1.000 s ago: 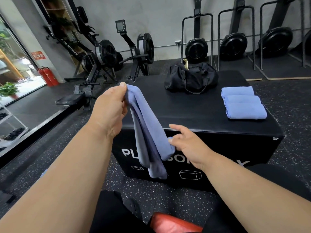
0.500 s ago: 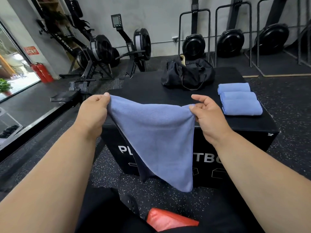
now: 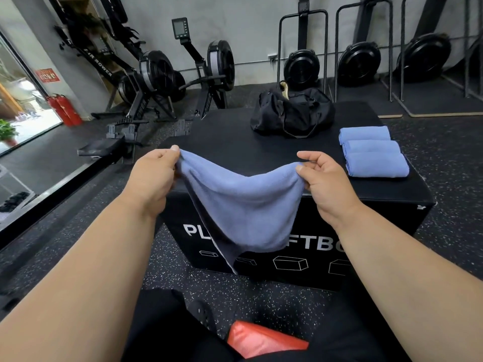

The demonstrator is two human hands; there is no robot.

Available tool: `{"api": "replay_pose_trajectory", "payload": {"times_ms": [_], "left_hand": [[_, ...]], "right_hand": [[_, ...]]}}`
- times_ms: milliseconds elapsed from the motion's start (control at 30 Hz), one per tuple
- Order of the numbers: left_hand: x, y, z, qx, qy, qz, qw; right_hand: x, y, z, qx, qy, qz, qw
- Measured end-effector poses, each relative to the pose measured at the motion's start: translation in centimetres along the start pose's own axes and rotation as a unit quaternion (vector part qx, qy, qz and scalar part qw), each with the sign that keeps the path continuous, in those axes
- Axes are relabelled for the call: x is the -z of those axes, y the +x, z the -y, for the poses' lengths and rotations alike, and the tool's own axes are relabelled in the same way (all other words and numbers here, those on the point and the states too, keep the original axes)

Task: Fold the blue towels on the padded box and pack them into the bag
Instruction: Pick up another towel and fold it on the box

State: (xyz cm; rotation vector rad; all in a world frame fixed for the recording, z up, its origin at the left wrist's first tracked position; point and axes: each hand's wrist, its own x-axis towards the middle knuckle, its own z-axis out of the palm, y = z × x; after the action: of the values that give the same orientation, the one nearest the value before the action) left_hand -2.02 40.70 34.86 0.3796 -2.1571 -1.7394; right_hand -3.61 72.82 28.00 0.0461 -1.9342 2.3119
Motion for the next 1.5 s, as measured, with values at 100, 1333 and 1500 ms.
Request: {"api": "replay_pose_trajectory", "payload": {"times_ms": [100, 1333, 1500], "left_hand": [[0.2, 0.4, 0.2, -0.002, 0.008, 0.002, 1.0], [0.6, 1.8, -0.3, 0.106, -0.19, 0.135, 0.967], [0.5, -0.7, 0.4, 0.098, -0.047, 0.138, 0.984]], "right_hand": [[0.2, 0.1, 0.0, 0.001, -0.006, -0.003, 1.0], [-2.0, 5.4, 4.3, 0.059, -0.032, -0.07, 0.995], [-2.0, 5.2, 4.2, 0.037, 0.011, -0.078, 0.996]]}}
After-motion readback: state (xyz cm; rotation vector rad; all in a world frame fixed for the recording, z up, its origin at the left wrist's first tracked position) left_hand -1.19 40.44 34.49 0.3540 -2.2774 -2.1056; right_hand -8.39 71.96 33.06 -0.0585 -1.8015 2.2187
